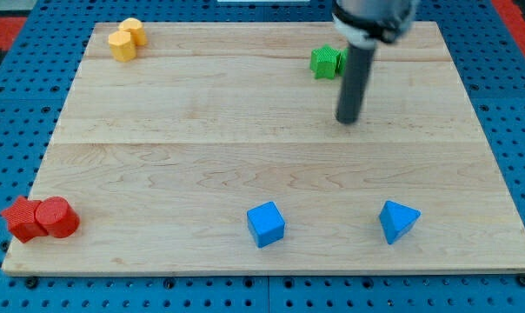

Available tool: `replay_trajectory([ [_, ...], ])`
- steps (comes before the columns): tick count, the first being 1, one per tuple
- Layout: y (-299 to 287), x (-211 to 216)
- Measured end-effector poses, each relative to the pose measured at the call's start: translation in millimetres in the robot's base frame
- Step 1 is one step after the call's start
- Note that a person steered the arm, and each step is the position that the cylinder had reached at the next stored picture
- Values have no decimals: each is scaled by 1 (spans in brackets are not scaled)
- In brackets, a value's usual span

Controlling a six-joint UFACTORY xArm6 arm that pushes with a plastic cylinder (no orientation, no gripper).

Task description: Move the blue triangle left to the green star

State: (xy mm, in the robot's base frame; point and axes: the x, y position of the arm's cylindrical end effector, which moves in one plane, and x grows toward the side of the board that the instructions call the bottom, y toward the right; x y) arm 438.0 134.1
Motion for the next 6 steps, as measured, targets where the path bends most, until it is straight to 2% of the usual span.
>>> replay_trajectory([
  [1,73,94],
  [2,68,154],
  [3,4,147],
  [4,-17,104],
  [5,-15,78],
  [6,-47,40],
])
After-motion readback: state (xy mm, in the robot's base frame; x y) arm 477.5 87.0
